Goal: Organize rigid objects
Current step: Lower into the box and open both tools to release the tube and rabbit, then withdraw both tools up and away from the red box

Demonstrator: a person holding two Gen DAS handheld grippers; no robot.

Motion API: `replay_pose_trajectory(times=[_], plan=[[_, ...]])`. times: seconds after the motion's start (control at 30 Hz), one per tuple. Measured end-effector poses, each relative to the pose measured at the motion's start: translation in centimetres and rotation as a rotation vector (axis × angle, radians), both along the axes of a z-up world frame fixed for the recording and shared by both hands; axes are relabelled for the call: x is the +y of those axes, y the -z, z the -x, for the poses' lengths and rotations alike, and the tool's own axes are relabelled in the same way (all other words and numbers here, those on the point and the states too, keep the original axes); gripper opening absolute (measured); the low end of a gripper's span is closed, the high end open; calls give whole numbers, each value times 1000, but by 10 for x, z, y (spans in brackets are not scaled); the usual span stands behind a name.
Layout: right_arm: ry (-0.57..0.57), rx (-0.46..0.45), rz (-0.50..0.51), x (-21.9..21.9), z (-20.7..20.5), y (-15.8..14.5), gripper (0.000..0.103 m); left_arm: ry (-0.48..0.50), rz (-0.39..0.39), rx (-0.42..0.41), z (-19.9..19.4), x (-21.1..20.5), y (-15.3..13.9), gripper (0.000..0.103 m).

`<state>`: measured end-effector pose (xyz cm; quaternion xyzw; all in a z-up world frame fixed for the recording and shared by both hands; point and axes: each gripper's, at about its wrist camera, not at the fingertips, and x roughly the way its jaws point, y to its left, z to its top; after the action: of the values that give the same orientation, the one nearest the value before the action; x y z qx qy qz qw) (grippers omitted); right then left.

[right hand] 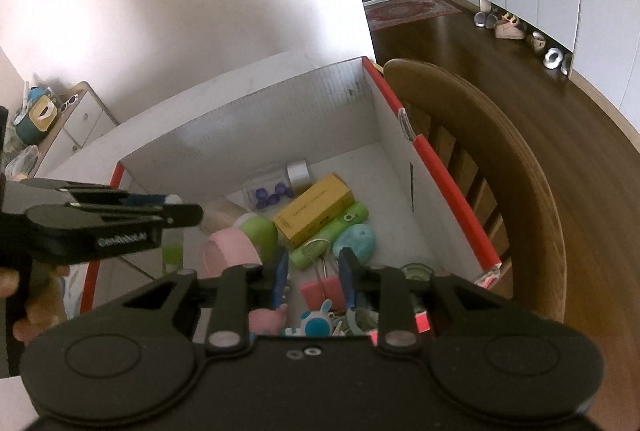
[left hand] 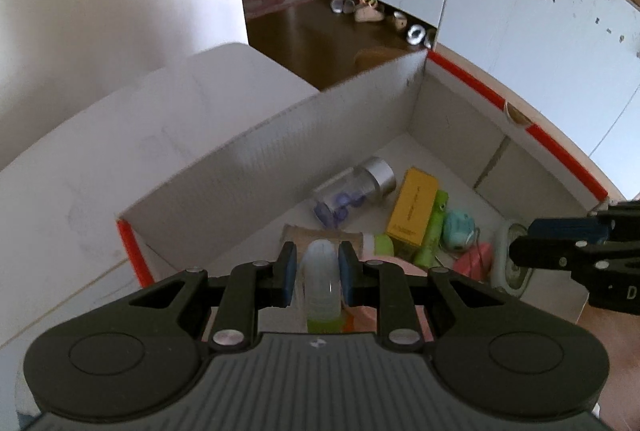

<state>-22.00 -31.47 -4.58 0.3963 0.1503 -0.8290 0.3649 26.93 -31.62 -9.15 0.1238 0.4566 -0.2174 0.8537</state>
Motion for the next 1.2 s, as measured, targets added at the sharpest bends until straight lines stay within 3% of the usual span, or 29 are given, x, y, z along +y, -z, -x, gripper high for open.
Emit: replay_pose_trajectory(times=[0.17, 0.47, 0.63, 1.2], plan=[[-2, 4, -5, -1, -1, 1, 32, -4, -32, 37, 2, -1, 9, 22], [-16, 17, -3, -1, -9, -2, 39, -20, -11, 64, 10, 10, 7, 22], [-37, 37, -2, -1, -20, -8, 41, -11, 18, 44, 20, 15, -4, 22], [-107, 172, 59, -1, -83, -38, 65, 8, 142, -62, 73, 58, -48, 22]])
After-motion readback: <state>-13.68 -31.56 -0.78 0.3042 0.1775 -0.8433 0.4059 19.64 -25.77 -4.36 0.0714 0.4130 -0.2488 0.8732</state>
